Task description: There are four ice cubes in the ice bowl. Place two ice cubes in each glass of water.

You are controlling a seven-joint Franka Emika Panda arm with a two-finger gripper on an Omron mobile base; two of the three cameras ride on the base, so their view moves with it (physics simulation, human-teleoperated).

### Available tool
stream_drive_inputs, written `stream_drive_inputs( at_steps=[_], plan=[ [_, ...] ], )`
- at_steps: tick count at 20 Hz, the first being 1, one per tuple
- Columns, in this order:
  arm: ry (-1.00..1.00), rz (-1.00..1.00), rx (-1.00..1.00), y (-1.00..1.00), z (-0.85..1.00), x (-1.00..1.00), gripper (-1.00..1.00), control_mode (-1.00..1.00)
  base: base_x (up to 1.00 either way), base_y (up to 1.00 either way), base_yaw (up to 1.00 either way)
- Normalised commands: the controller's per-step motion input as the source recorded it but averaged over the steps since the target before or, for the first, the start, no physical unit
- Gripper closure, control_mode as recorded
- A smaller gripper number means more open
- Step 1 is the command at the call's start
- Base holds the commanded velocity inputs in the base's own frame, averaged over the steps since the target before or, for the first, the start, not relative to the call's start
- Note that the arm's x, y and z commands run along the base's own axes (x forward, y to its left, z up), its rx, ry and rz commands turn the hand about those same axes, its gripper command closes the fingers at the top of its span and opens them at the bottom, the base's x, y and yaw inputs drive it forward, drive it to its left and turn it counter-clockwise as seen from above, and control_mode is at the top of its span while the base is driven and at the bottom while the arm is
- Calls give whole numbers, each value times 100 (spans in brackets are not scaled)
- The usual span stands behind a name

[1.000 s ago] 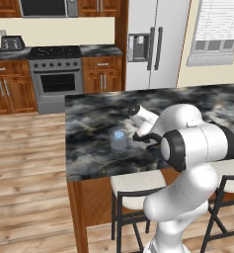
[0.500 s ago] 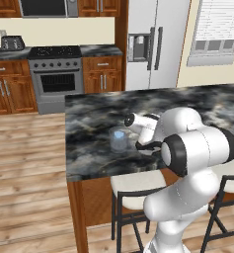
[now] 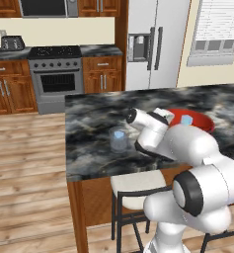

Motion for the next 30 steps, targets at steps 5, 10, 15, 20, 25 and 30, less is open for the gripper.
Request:
stream_drive_inputs(
  at_steps=[5, 10, 15, 20, 25, 30],
  plan=[
    [0, 0, -4, 0, 16, -48, 100, -100, 0, 0, 0],
    [0, 0, -2, 0, 0, -6, 100, -100, 0, 0, 0],
    [1, 0, 0, 0, 1, 0, 100, -100, 0, 0, 0],
    [0, 0, 0, 0, 0, 0, 100, -100, 0, 0, 0],
    [0, 0, 0, 0, 0, 0, 100, -100, 0, 0, 0],
    [0, 0, 0, 0, 0, 0, 100, -100, 0, 0, 0]
  ],
)
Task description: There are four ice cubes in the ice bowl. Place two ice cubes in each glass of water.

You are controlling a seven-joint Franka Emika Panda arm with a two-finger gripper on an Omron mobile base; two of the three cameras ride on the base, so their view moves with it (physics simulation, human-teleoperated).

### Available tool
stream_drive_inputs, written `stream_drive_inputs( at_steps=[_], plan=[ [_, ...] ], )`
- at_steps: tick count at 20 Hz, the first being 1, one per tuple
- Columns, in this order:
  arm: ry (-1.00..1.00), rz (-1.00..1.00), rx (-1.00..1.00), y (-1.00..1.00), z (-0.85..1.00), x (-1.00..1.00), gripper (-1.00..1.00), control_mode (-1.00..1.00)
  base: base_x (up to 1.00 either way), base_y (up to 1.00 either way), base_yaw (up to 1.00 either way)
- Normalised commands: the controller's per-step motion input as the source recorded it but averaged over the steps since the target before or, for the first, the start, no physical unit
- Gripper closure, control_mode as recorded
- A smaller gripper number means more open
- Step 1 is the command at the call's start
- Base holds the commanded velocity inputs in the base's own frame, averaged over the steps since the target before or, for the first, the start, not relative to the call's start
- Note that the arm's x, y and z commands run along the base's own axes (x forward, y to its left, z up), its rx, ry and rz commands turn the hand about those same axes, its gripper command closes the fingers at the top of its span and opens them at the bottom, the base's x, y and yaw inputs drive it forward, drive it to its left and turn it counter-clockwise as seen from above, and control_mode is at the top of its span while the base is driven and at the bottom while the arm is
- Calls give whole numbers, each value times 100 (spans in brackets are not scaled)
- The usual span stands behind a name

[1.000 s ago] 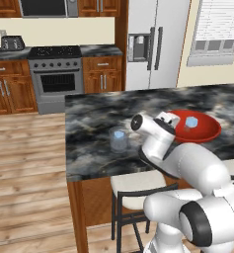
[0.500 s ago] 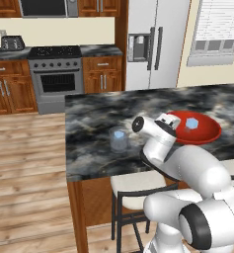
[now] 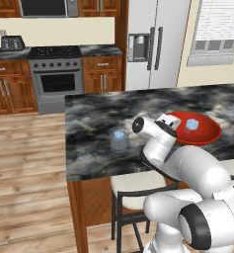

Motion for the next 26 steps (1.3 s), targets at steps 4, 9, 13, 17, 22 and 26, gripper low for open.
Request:
stream_drive_inputs(
  at_steps=[4, 9, 13, 17, 22, 26],
  plan=[
    [0, 0, 0, 0, 0, 0, 100, -100, 0, 0, 0],
    [0, 0, 0, 0, 0, 0, 100, 100, 0, 0, 0],
    [0, 0, 0, 0, 0, 0, 100, 100, -8, 1, 0],
    [0, 0, 0, 0, 0, 0, 100, 100, -26, 3, -4],
    [0, 0, 0, 0, 0, 0, 100, 100, -51, -54, -6],
    [0, 0, 0, 0, 0, 0, 100, 100, -10, -48, -1]
  ],
)
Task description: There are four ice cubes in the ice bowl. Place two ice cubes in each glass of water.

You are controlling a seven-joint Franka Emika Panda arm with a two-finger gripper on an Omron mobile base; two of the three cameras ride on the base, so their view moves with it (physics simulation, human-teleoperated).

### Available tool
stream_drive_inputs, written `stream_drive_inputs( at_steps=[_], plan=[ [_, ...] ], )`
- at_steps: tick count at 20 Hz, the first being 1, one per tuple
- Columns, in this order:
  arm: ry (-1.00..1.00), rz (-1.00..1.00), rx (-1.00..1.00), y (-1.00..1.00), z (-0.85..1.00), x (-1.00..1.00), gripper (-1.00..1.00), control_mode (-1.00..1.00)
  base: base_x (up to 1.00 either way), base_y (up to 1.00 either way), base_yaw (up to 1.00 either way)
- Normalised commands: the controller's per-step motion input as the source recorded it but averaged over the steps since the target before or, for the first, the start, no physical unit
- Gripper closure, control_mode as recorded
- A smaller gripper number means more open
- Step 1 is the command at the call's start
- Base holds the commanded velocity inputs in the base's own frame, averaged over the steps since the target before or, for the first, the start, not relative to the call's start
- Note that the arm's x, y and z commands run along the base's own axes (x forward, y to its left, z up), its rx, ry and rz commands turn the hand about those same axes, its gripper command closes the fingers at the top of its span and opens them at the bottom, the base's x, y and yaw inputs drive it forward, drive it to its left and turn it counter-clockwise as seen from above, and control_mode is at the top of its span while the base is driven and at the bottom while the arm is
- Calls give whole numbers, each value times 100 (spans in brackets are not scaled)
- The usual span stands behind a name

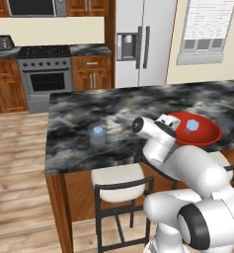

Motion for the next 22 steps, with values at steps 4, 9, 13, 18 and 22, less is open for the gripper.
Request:
stream_drive_inputs(
  at_steps=[4, 9, 13, 18, 22],
  plan=[
    [0, 0, 0, 0, 0, 0, 100, 100, 0, -36, 2],
    [0, 0, 0, 0, 0, 0, 100, 100, 6, -22, 8],
    [0, 0, 0, 0, 0, 0, 100, 100, 7, -29, 10],
    [0, 0, 0, 0, 0, 0, 100, 100, 21, -53, 9],
    [0, 0, 0, 0, 0, 0, 100, 100, 42, -55, 5]
  ],
)
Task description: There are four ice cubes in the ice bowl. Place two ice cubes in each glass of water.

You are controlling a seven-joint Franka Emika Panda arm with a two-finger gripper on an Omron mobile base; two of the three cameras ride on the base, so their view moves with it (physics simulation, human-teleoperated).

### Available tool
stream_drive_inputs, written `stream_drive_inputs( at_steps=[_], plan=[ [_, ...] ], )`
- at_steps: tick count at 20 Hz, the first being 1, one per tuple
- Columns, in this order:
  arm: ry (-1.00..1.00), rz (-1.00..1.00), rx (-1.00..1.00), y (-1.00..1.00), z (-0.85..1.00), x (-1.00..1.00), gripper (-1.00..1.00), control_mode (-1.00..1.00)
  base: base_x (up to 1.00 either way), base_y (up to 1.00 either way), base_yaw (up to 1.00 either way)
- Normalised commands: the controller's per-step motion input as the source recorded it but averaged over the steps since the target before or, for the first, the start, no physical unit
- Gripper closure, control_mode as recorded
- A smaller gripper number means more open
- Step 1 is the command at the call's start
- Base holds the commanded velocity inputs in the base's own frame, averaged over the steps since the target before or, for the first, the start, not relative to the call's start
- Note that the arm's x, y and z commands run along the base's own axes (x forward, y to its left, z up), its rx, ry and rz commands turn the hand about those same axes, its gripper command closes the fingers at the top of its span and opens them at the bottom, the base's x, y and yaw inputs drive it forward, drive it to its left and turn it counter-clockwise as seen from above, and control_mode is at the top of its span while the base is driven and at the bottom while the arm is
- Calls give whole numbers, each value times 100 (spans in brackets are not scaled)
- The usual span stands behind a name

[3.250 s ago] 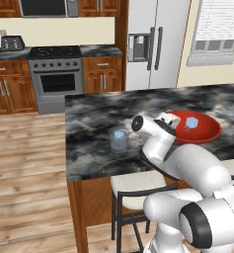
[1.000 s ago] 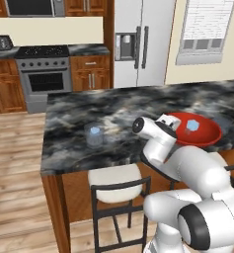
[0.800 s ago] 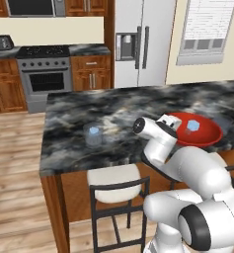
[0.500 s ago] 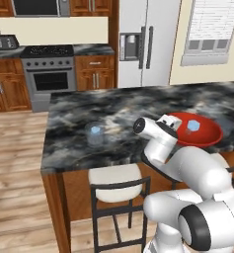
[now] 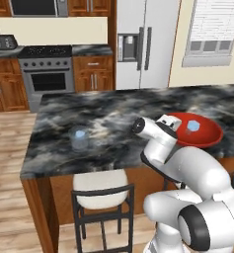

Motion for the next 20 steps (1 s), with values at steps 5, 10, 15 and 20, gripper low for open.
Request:
stream_drive_inputs(
  at_steps=[5, 10, 15, 20],
  plan=[
    [0, 0, 0, 0, 0, 0, 100, 100, 74, -5, 5],
    [0, 0, 0, 0, 0, 0, 100, 100, 30, -24, 7],
    [0, 0, 0, 0, 0, 0, 100, 100, 7, -49, 0],
    [0, 0, 0, 0, 0, 0, 100, 100, -6, -6, 0]
  ],
)
